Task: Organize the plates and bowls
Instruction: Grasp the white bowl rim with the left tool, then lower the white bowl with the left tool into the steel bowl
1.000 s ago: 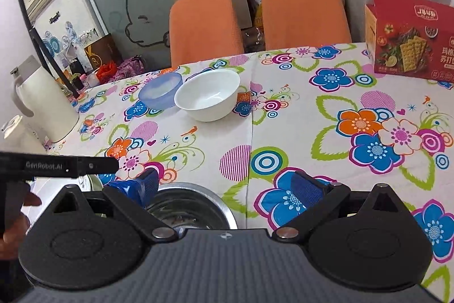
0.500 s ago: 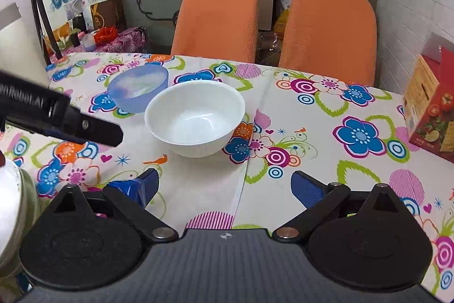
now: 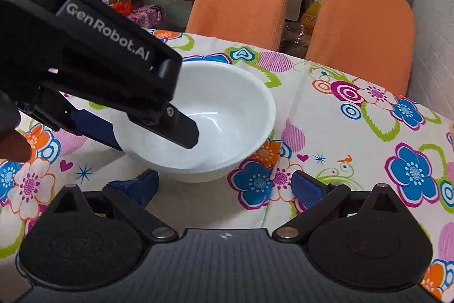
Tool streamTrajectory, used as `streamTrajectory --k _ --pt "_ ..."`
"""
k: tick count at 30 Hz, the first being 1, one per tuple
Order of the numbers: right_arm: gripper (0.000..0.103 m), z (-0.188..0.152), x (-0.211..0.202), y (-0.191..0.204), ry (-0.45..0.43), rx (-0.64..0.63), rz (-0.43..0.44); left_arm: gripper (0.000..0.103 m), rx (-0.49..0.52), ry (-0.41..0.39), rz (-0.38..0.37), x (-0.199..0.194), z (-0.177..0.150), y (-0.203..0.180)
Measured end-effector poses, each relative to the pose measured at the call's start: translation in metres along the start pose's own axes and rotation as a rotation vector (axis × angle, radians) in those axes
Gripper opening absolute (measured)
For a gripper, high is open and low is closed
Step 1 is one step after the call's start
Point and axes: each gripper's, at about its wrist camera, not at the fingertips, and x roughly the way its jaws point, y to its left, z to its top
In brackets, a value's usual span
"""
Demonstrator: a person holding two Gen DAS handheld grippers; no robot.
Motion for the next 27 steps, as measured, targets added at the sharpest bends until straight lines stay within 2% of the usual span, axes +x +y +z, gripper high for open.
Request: streamTrajectory --k 6,12,17,19,20,22,23,27 --pt "0.091 -0.01 -0.003 0.0 -0.095 -0.02 0.024 0.069 0.025 -0.002 0.002 0.003 0.002 -0.006" --pt "0.09 -0.003 -0.004 0.0 -0.066 -0.03 0.04 0.069 0.008 -0.004 0.009 0.004 0.004 -0.003" --pt "0.089 0.003 0.004 0.006 -0.089 -0.041 0.045 0.069 0.032 -0.023 0.011 0.009 0.004 -0.012" --pt "0.085 0.004 0.005 0.008 -0.11 -0.042 0.06 0.062 0.066 -0.024 0.013 0.012 0.004 -0.016" --pt "0.085 0.003 0.001 0.009 -0.145 -0.047 0.076 0.045 0.084 -0.018 0.008 0.013 0.005 -0.018" --pt "0.085 0.003 -0.008 0.017 -0.196 -0.096 0.058 0.037 0.127 -0.029 0.03 0.011 0.004 -0.021" --pt "0.085 0.002 -0.015 0.021 -0.224 -0.131 0.046 0.034 0.139 -0.034 0.033 0.008 0.004 -0.022" --pt "0.085 0.0 -0.04 0.033 -0.291 -0.205 -0.021 0.034 0.165 -0.06 -0.007 -0.011 -0.002 -0.025"
